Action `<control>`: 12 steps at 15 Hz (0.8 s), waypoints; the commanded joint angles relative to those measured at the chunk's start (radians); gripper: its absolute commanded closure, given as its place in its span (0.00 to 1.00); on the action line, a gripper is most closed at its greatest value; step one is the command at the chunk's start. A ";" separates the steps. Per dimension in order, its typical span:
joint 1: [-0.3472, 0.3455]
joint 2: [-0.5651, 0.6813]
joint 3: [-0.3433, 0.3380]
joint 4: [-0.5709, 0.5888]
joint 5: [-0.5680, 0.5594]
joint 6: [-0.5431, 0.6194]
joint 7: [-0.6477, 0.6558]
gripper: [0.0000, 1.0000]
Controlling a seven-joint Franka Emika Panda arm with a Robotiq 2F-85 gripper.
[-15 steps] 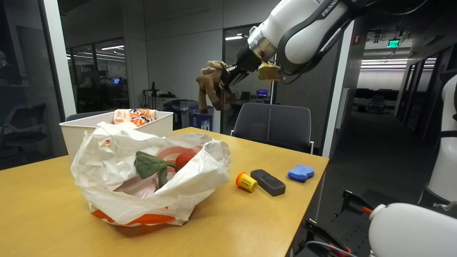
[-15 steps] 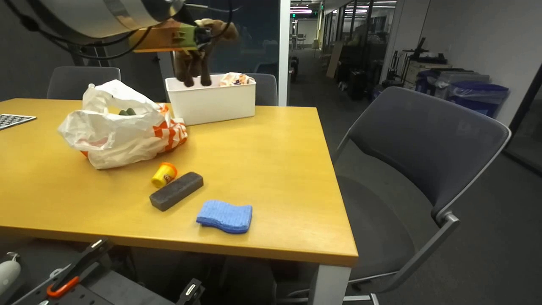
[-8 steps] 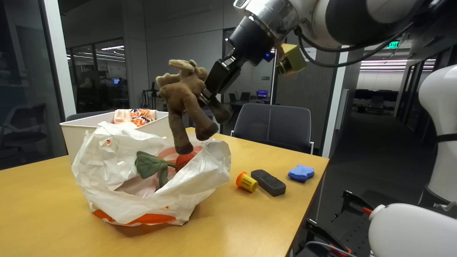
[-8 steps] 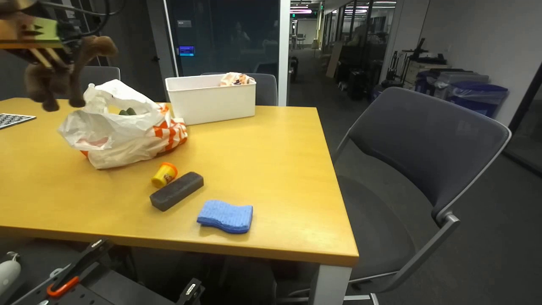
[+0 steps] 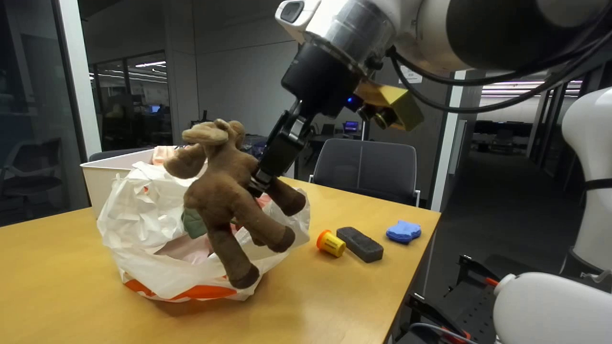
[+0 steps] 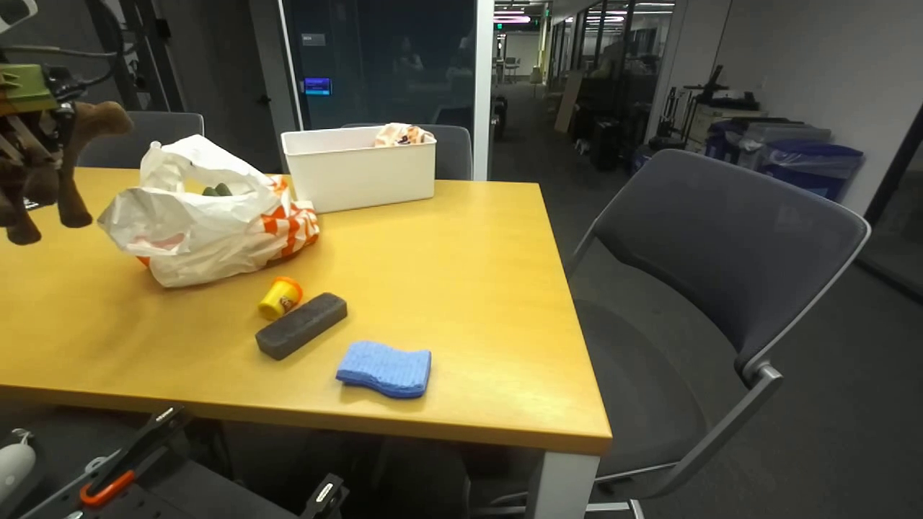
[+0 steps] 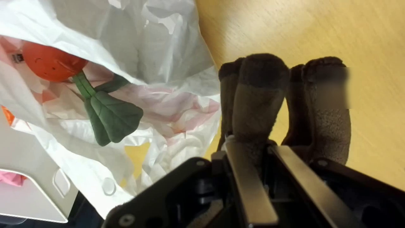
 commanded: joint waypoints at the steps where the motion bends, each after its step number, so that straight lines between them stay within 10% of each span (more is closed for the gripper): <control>1: -0.161 0.113 0.134 0.107 -0.020 0.039 0.014 0.85; 12: -0.408 0.218 0.168 0.238 -0.258 0.029 0.176 0.85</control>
